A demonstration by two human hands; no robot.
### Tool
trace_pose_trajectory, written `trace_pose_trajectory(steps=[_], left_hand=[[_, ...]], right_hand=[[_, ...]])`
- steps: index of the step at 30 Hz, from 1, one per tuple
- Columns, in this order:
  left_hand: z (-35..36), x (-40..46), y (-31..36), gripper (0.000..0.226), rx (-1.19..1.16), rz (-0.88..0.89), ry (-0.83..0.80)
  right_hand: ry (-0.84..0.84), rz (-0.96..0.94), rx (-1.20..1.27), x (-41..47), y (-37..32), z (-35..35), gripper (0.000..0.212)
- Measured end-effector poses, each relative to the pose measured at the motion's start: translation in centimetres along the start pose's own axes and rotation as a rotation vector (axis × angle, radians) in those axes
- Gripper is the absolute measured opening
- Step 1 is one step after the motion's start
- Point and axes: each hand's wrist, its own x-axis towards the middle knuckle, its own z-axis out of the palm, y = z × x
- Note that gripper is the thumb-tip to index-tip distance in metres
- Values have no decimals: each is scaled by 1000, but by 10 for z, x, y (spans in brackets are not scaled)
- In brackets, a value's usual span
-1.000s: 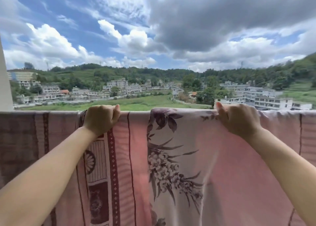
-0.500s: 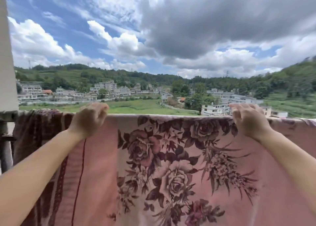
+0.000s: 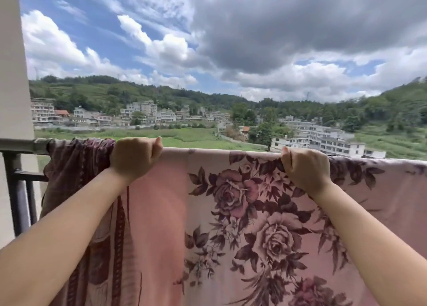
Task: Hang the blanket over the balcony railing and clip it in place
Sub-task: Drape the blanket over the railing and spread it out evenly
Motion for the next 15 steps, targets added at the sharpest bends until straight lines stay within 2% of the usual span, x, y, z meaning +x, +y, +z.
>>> trace_pose_trajectory(steps=[2, 6, 11, 13, 15], left_hand=[[-3, -9, -36, 52, 29, -44, 3], [-8, -20, -97, 54, 65, -86, 24], [-6, -25, -112, 49, 42, -75, 57], [-7, -25, -107, 47, -42, -31, 91], [-8, -22, -93, 44, -110, 61, 89]], right_hand=[[57, 9, -20, 0, 0, 4, 56], [56, 81, -53, -6, -4, 7, 57], [35, 203, -8, -1, -23, -3, 63], [79, 192, 35, 3, -57, -9, 58], [64, 92, 143, 15, -122, -8, 51]])
